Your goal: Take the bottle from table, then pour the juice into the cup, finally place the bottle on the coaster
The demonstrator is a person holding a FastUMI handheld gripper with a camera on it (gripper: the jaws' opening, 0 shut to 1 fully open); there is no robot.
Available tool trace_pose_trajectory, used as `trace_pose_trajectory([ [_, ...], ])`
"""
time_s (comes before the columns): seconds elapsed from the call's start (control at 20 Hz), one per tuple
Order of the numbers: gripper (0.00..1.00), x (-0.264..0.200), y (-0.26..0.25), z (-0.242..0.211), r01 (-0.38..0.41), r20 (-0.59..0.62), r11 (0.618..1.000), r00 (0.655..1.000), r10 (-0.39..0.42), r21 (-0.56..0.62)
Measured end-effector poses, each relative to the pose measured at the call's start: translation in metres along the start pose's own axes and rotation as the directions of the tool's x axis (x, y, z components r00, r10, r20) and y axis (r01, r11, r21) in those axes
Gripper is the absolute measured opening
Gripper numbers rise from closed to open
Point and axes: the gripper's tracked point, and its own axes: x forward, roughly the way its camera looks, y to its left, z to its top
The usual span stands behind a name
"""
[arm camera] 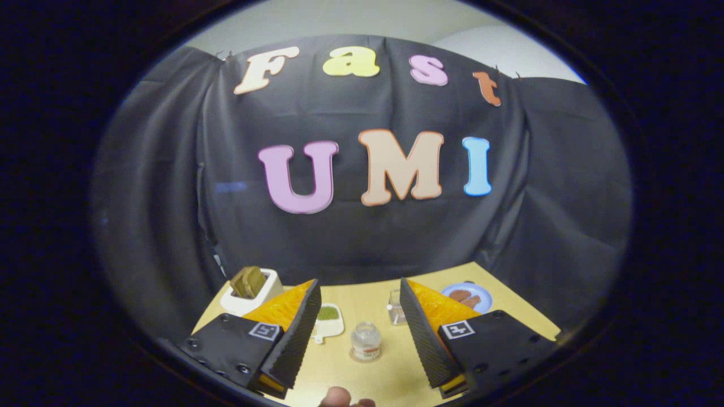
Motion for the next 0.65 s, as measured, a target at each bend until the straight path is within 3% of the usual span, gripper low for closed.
trace_pose_trajectory([
  [0.3,0.87,-0.011,-0.011,0.062,-0.024,0.113,0.999,0.993,0.022,0.022],
  [0.65,0.87,-0.02,-0.04,0.063,-0.006,0.122,0.999,0.993,0.002,0.034],
])
